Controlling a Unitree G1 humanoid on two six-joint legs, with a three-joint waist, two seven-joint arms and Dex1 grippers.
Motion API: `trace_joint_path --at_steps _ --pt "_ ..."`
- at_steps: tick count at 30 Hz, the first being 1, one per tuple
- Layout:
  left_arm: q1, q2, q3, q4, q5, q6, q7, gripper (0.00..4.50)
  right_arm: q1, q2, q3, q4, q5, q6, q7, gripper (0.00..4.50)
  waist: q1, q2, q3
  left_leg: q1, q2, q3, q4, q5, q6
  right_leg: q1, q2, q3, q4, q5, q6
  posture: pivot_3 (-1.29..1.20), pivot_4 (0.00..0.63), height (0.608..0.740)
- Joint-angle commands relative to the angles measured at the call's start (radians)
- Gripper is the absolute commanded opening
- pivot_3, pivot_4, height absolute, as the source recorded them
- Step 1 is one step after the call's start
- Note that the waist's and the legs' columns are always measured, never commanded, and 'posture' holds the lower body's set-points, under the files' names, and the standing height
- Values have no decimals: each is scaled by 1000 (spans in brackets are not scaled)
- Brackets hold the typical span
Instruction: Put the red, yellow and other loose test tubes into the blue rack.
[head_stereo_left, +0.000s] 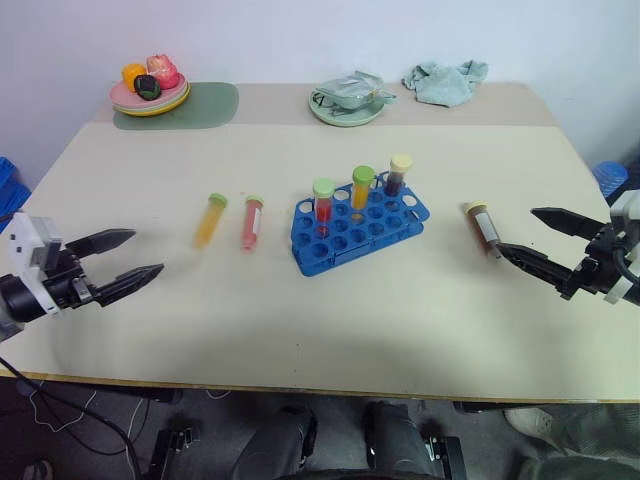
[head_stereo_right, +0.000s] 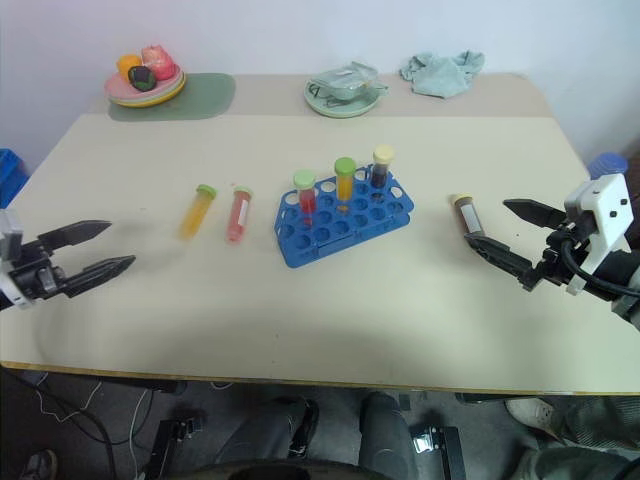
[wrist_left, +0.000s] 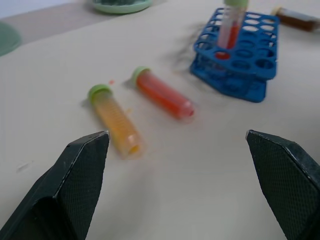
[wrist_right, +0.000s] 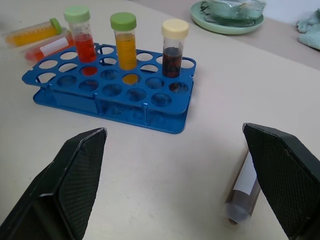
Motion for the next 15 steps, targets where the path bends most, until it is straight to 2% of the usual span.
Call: trace_joint_path --at_steps 1,4,7,12,15 --pt "-51 0 -22 -102 -76 51 -10 4471 -78 -45 42 24 -7 68 -52 4450 0 0 0 0 0 0 0 0 0 0 0 0 0 0 0 0 150 740" --pt "-119 4 -108 -174 -126 118 -51 4471 -248 -77 167 129 -4 171 -70 4450 -5 0 0 0 0 1 1 1 -1 0 0 0 0 1 -1 0 150 740" --pt "-216 -10 -220 -213 -118 143 -72 4471 -433 -114 352 287 -102 227 -58 4450 -6 1 1 0 0 2 1 1 -1 -1 0 1 0 2 -1 0 150 740" --pt "-319 -61 -354 -200 -50 102 -87 4471 -735 -76 581 603 -241 298 -22 4450 -7 1 1 -2 2 3 0 1 -1 -4 1 1 0 2 -1 0 150 740" --pt "-352 -90 -424 -198 15 64 -88 4471 -866 -40 684 801 -339 262 17 4450 -10 0 1 -3 2 5 0 1 -1 -5 1 1 0 2 -1 0 150 740"
